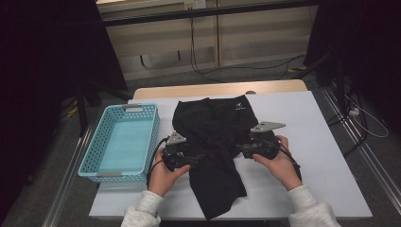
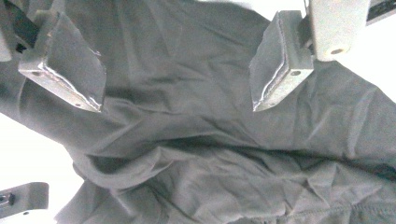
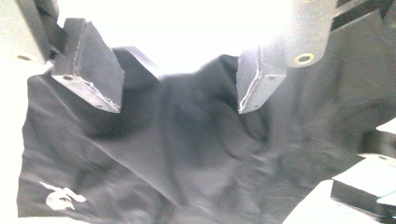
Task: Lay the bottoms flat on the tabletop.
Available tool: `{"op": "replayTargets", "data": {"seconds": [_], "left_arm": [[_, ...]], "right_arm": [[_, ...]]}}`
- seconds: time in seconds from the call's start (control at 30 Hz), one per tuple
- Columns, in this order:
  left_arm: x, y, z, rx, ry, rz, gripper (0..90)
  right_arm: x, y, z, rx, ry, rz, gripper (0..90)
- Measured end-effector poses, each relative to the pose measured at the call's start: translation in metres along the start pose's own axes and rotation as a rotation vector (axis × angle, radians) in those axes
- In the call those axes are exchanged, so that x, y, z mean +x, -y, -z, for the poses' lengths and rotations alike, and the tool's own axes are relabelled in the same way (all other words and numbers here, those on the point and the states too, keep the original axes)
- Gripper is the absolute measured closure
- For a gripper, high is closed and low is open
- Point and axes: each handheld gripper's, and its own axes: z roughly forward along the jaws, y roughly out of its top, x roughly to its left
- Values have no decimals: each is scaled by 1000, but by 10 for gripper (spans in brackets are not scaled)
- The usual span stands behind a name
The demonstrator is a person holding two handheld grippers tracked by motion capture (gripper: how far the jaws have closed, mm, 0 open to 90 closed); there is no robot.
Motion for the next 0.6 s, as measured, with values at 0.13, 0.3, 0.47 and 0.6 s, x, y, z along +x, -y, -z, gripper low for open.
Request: {"op": "replayTargets", "data": {"seconds": [0.13,0.3,0.47,0.6], "left_arm": [[-1,-1,-2,2,6,3,193],[0,1,-2,11,2,-2,194],[1,1,2,-1,-5,4,194],[1,3,1,5,-1,3,194]], "right_arm": [[-8,10,-5,30,14,-35,341],[0,10,-28,98,19,-20,444],[8,6,-49,77,14,-17,661],[8,4,-50,68,12,-7,849]]}}
